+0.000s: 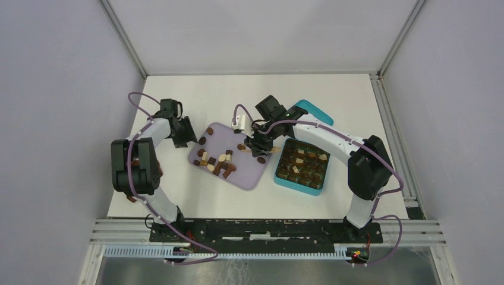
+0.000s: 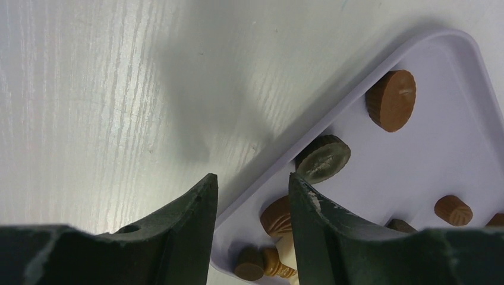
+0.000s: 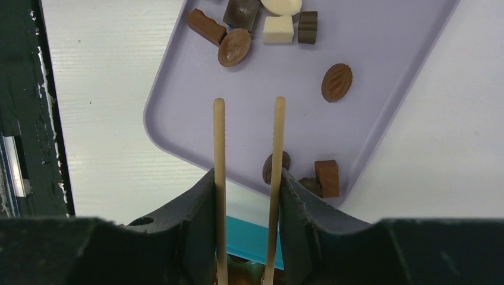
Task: Pack the chocolate
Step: Move the plate to the center of the board.
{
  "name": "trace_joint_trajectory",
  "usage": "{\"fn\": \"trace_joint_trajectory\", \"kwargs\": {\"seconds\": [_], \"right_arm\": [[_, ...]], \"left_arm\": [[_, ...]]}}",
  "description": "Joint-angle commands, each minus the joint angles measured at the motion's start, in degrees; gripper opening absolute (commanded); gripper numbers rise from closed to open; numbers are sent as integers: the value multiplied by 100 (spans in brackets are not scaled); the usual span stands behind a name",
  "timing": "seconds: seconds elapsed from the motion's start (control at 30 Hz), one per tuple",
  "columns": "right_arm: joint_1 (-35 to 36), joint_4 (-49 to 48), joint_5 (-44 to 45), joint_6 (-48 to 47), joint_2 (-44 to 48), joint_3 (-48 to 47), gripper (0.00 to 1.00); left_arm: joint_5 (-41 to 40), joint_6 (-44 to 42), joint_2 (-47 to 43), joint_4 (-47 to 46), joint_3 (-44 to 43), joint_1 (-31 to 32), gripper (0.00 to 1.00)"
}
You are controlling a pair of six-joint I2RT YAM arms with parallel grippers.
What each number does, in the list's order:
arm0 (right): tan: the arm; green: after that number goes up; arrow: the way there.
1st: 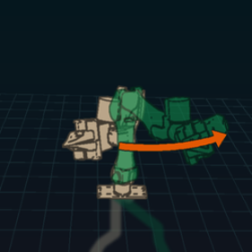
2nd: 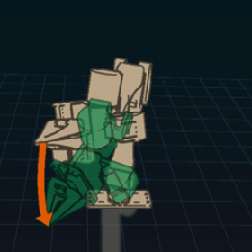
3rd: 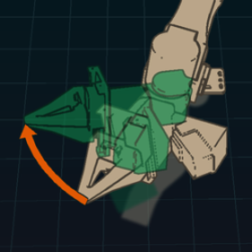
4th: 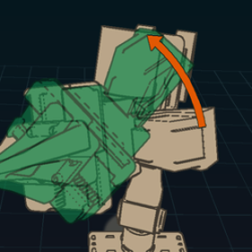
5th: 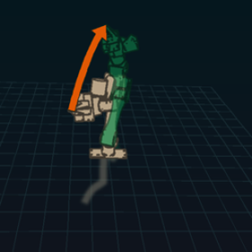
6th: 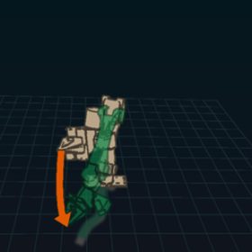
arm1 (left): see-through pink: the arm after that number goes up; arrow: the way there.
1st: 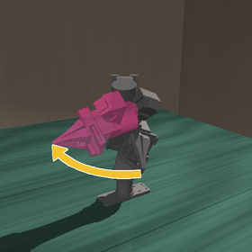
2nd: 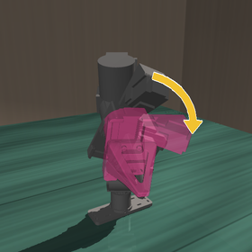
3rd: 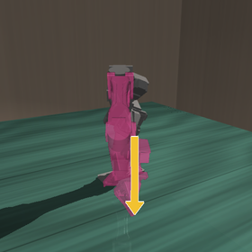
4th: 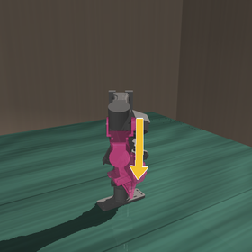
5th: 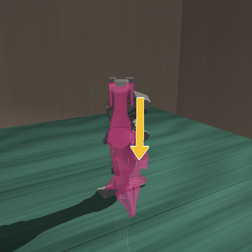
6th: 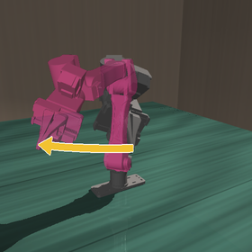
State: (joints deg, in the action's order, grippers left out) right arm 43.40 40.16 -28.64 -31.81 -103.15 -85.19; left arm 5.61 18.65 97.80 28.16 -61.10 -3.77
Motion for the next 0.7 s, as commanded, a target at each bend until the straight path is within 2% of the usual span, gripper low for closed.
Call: {"fn": "trace_joint_trajectory", "kwargs": {"seconds": [0.0,0.4,0.67], "right_arm": [[30,56,-133,-26,-81,-335,43],[29,102,-166,-43,-47,-411,43],[28,106,-187,-43,-4,-375,42]], "left_arm": [[261,-493,41,7,-169,-5,53],[424,-359,60,88,198,13,41],[132,-214,81,336,228,123,33]]}}
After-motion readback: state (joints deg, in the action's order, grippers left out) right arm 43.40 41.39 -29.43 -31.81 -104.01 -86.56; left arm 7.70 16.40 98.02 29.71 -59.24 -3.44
